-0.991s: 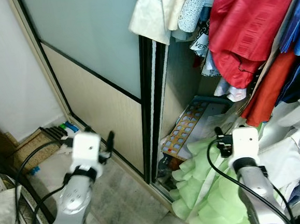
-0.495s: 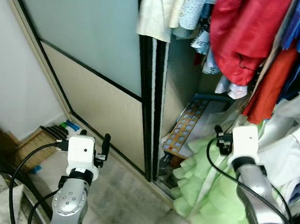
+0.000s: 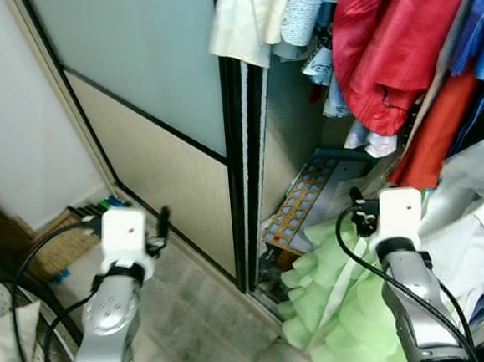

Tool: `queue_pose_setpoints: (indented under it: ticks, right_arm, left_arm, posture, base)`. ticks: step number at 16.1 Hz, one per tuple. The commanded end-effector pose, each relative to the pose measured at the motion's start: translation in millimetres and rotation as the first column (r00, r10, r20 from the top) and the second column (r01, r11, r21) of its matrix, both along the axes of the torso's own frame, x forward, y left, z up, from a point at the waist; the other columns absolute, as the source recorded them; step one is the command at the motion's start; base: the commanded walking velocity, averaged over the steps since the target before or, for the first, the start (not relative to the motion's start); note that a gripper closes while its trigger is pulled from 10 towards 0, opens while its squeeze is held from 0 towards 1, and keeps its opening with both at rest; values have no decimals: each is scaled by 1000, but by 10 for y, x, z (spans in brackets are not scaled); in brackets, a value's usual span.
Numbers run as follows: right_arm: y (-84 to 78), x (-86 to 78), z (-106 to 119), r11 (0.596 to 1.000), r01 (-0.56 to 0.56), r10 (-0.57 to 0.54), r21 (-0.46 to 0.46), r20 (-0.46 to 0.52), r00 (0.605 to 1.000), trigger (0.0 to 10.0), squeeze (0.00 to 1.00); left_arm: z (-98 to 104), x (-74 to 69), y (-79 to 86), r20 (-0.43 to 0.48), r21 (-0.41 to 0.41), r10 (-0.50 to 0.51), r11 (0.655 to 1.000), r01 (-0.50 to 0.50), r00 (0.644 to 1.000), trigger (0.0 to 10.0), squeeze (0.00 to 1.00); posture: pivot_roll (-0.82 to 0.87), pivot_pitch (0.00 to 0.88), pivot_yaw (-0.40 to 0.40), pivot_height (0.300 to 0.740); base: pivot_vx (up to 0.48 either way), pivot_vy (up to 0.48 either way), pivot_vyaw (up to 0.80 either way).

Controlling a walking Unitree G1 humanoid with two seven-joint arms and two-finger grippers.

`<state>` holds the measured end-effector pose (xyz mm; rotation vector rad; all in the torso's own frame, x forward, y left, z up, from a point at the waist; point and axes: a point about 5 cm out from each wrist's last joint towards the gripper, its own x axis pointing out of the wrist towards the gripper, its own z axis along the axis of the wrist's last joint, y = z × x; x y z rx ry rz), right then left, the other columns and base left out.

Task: Clean up the room

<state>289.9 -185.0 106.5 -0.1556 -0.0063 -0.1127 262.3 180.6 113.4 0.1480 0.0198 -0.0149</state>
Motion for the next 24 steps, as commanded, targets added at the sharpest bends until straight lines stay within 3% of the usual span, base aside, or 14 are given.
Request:
queue_pose_setpoints:
  ticks: [1,4,24]
  right_arm:
    - [33,15,-22,999,-32,32,0,-21,999,10000,0]
    - [67,29,-17,998,-33,35,49,-40,999,10000,0]
    - [87,22,-10,997,-52,54,50,-43,998,10000,0]
  left_arm:
    - [20,-24,40,6,-4,21,1000,-21,1000,10000,0]
    - [-4,-31,44,-1,4,28,1000,-28,1000,10000,0]
    - [-9,-27,49,-5,3,27,1000,-27,1000,10000,0]
  posture:
    - [-83,67,-43,740]
    - [-88,66,-50,740]
    - [-86,70,-53,740]
  base:
    - [0,0,0]
    - [0,0,0]
    - [0,0,0]
